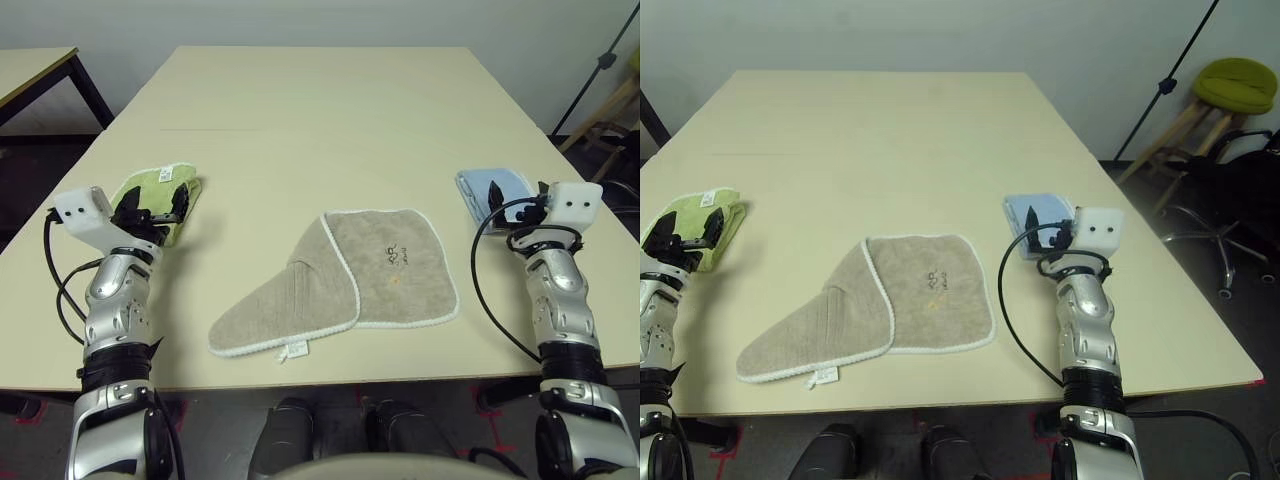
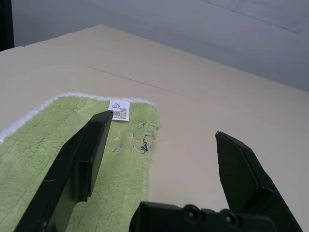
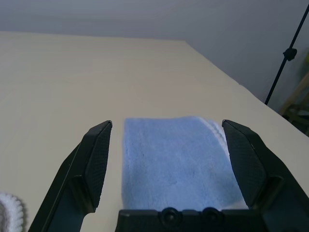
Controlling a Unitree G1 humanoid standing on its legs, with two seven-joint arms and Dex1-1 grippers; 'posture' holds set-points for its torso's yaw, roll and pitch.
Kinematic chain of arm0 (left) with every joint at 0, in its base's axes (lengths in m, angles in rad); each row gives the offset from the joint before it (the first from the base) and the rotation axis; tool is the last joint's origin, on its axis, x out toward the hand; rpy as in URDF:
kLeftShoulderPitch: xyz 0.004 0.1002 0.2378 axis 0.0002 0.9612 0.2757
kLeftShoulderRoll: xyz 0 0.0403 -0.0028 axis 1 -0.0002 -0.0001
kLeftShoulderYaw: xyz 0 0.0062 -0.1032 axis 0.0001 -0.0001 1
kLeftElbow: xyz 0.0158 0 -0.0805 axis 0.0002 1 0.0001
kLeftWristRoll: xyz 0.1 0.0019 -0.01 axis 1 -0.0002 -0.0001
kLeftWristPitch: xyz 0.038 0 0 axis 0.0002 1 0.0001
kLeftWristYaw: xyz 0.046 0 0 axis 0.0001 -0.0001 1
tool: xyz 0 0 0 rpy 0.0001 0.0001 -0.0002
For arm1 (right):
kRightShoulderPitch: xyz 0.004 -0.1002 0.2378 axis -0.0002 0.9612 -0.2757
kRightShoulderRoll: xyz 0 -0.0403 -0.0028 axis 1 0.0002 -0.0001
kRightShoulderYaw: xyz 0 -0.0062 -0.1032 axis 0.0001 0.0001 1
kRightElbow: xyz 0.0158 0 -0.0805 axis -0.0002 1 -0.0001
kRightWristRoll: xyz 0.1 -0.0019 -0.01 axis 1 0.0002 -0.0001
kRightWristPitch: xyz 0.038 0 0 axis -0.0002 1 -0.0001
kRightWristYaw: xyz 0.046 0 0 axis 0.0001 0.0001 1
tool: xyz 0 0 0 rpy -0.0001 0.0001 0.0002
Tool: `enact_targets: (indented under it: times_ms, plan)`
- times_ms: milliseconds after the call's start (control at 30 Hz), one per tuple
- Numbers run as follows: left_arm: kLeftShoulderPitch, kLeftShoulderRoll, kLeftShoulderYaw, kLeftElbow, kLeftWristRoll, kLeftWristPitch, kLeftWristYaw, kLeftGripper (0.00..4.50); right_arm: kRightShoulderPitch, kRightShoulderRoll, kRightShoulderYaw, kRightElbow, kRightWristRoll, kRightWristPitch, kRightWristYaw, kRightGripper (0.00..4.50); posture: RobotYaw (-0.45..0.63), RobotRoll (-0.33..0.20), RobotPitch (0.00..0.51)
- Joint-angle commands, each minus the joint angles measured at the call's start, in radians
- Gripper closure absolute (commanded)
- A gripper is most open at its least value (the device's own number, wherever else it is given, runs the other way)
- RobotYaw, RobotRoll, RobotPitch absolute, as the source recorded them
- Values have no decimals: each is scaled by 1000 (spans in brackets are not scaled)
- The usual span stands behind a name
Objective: Fold the towel and set it aside.
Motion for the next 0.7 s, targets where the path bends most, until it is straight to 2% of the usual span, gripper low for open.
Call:
enact_targets:
  times_ms: [33,233,400,533,633,700]
  plan:
    - [14,-9,1,45,5,-27,-9,26,12,8,12,-32,-1,19,-4,0,69,0,55]
    - [11,-14,-7,21,-9,-43,-44,26,-15,-17,25,-90,32,82,57,0,96,0,61]
    - [22,31,-6,-10,-55,-17,-175,26,-62,-68,42,-177,168,332,196,0,77,0,33]
    - [33,84,-6,-58,-142,72,-327,26,-103,-165,95,-209,154,496,272,0,83,0,31]
    - [-12,120,-9,-5,-147,64,-394,26,-150,-231,140,-154,152,555,369,0,150,0,36]
    - [-25,157,-42,-18,-166,117,-491,26,-188,-271,182,-99,146,613,439,0,150,0,38]
